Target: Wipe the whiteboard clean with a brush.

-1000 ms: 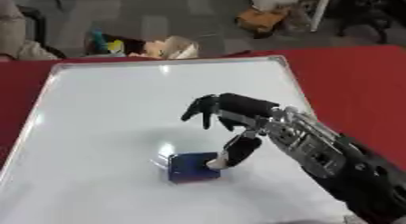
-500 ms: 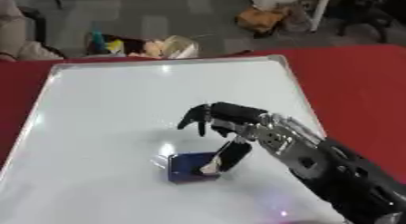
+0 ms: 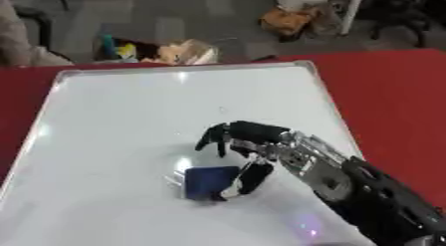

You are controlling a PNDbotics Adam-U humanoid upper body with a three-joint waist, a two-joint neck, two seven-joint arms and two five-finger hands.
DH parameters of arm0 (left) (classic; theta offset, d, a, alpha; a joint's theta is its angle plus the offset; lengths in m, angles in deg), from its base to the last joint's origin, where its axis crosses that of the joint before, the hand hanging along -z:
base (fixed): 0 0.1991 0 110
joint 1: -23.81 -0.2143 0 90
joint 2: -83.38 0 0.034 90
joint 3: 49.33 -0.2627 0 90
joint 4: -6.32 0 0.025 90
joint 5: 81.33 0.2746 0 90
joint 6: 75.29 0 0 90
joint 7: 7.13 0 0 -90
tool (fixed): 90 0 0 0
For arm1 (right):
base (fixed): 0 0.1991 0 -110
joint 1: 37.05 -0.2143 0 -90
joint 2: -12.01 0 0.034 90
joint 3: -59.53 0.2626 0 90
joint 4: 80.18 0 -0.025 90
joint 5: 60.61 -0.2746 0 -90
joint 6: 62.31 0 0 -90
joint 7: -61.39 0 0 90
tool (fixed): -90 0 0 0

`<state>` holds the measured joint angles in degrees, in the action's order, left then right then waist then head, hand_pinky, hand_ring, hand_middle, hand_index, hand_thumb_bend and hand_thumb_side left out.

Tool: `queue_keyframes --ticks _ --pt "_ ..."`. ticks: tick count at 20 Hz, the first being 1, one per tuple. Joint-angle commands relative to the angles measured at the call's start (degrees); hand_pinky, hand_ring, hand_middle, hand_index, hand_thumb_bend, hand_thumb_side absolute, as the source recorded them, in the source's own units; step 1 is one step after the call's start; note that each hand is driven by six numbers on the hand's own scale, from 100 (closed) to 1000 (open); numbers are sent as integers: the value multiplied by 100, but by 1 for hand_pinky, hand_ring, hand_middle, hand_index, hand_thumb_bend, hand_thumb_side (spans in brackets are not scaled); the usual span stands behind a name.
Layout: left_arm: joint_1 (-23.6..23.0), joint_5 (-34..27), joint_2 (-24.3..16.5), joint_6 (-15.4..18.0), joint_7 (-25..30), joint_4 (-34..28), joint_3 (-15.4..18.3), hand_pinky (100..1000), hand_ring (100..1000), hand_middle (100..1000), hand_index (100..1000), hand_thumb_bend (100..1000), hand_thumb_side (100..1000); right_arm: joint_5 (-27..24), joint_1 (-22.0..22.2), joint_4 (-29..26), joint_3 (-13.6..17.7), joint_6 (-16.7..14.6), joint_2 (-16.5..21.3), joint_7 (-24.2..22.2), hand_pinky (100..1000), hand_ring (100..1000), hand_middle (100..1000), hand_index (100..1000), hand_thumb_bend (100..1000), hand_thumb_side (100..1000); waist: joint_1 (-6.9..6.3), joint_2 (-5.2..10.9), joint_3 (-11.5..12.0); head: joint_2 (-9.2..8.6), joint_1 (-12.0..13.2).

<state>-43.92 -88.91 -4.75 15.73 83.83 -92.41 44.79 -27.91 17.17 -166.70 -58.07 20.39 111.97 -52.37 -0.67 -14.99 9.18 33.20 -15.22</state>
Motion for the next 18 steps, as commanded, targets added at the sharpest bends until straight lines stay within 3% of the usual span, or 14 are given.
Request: queue_keyframes --ticks 1,18 --pt "89 -18 -91 10 14 -90 15 499 630 619 722 743 847 62 -50 -33 21 -30 68 8 246 591 793 871 494 412 -22 84 -9 -7 8" --pt "82 -13 -94 11 4 -89 24 499 631 619 723 743 848 153 38 27 -82 -122 17 -14 240 554 742 868 478 409 -24 78 -30 14 29"
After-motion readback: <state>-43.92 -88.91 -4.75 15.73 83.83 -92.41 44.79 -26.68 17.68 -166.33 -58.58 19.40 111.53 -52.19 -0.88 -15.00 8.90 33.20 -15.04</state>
